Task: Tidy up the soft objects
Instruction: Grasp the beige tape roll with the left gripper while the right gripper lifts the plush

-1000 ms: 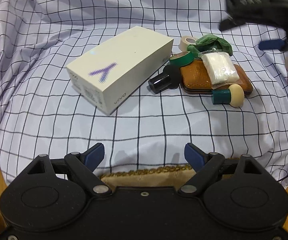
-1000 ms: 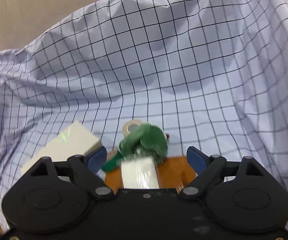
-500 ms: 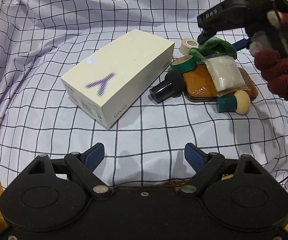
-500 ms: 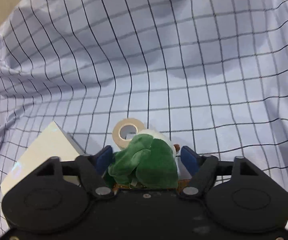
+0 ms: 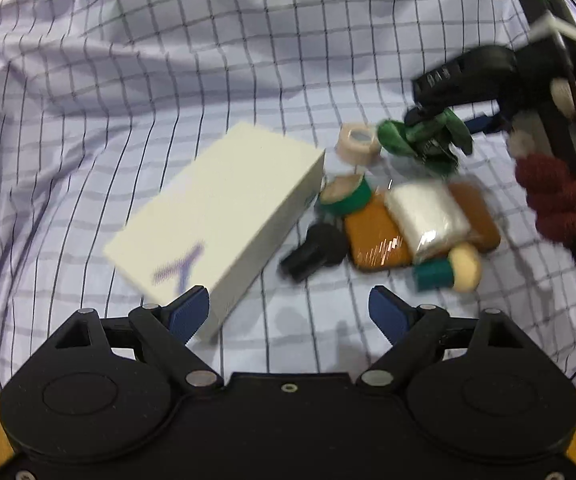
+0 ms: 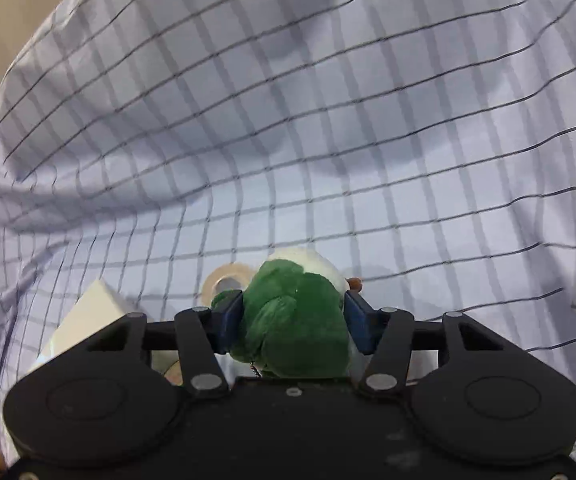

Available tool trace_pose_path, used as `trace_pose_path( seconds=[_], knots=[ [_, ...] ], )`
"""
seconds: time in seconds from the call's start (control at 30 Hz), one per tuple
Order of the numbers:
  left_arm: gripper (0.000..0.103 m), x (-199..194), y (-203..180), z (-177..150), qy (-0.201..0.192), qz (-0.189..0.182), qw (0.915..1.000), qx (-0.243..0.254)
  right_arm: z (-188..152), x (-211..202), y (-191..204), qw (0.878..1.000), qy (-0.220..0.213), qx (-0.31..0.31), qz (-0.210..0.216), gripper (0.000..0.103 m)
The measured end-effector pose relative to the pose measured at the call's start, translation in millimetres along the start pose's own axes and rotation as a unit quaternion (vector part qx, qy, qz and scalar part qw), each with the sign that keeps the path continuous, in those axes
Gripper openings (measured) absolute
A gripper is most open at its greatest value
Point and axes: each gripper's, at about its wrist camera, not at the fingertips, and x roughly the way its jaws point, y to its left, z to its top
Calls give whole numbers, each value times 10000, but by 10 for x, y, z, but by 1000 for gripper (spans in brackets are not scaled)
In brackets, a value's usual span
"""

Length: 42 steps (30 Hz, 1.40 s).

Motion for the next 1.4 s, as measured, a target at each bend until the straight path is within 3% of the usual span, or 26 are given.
trace_pose_path(
  seconds=[0.27, 0.57, 0.77, 1.07, 1.27, 1.37, 1.4],
  knots=[
    [83, 168, -196, 589, -221, 25, 9997, 83, -7, -242, -275, 9969, -496, 114, -594, 53],
    [83, 778, -484, 1154, 68, 14, 9999, 145, -124, -405, -363, 9913, -875, -128, -973, 53],
    [83, 1206, -691, 1256, 326, 195, 9985, 384, -192, -455, -428, 9902, -961, -200, -997, 54],
    [82, 1551, -844, 1238, 638, 289, 9959, 566, -305, -539, -466, 9914, -980, -160, -852, 54],
    [61, 1721, -809, 1247, 874, 243, 9949, 446, -418, -612, -459, 9901, -1051, -283, -883, 54],
    [48, 1759, -725, 1273, 904, -97, 9956, 234, -476, -639, -460, 9896, -1067, -342, -903, 54],
    [48, 1765, -714, 1282, 907, -133, 9956, 204, -497, -648, -462, 9896, -1066, -355, -900, 54]
  ],
)
